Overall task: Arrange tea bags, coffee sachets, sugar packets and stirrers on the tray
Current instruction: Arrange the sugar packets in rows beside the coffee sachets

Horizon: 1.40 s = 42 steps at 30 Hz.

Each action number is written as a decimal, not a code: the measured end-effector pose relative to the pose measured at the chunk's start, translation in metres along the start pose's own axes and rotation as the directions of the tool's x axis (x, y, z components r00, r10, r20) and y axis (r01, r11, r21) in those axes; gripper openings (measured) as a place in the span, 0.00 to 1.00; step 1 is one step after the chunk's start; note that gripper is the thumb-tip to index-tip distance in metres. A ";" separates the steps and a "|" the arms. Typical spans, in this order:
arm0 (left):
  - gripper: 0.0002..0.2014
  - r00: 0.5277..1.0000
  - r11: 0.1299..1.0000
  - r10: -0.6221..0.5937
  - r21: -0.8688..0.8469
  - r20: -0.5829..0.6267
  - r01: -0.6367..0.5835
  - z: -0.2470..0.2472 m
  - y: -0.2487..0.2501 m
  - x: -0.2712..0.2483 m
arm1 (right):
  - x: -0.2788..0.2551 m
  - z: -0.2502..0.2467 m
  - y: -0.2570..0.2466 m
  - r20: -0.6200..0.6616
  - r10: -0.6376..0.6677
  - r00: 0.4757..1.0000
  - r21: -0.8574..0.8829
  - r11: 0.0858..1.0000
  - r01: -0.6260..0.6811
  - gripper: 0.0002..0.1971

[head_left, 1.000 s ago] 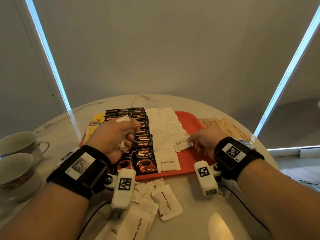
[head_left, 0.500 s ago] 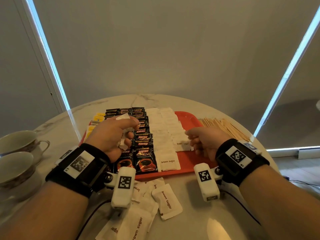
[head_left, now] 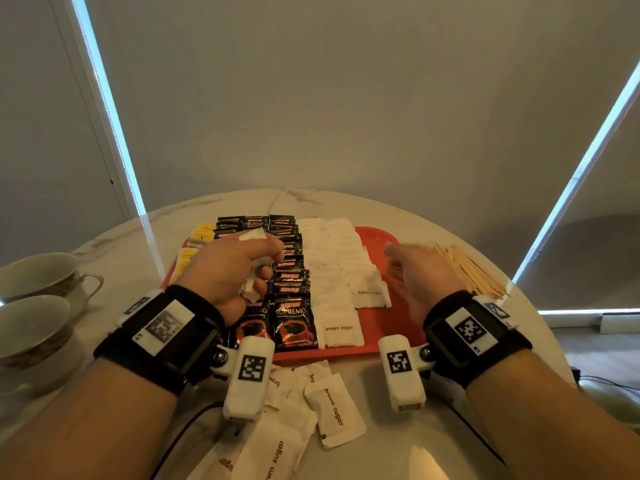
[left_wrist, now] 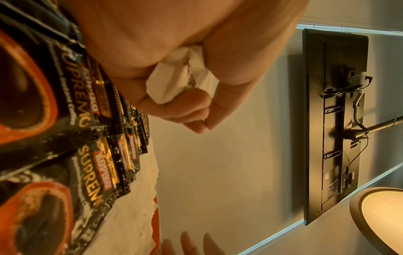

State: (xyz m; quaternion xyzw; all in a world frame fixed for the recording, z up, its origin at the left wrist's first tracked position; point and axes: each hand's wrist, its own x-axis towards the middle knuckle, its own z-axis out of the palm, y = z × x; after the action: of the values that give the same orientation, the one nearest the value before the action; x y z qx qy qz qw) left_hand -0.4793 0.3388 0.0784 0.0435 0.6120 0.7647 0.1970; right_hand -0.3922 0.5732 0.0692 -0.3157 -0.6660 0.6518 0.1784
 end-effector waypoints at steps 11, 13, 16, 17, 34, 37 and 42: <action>0.07 1.000 1.000 -0.024 -0.005 -0.015 0.024 0.001 0.001 -0.003 | -0.003 0.011 -0.006 0.183 0.068 0.981 0.081 0.993 -0.084 0.26; 0.05 0.999 0.999 -0.031 -0.015 -0.022 0.031 0.002 0.002 -0.003 | -0.001 0.011 -0.009 0.172 0.074 0.982 0.065 0.994 -0.086 0.29; 0.08 0.997 0.995 -0.073 -0.066 -0.024 0.071 0.004 0.004 -0.005 | 0.001 0.013 -0.015 0.121 0.040 0.992 0.074 0.996 -0.049 0.25; 0.11 0.996 0.991 -0.091 -0.095 -0.010 0.090 0.004 0.005 -0.006 | 0.001 0.015 -0.017 0.115 -0.003 0.993 0.055 0.998 -0.003 0.21; 0.12 0.998 0.994 0.045 0.100 0.048 -0.050 0.008 0.002 -0.013 | -0.028 0.066 -0.016 0.437 -0.227 0.870 0.188 0.969 0.158 0.05; 0.12 0.991 0.978 0.124 0.165 0.054 -0.131 0.008 0.001 -0.014 | -0.030 0.062 -0.013 0.458 -0.233 0.858 0.195 0.968 0.159 0.03; 0.07 0.983 0.975 0.181 0.132 0.013 -0.181 0.009 0.002 -0.014 | -0.033 0.060 -0.012 0.514 -0.251 0.820 0.184 0.966 0.180 0.10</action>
State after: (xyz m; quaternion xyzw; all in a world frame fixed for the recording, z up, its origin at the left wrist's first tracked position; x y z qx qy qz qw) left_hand -0.4643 0.3421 0.0852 0.1122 0.6550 0.7369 0.1234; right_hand -0.4093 0.5066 0.0818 -0.0328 -0.6777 0.7303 0.0789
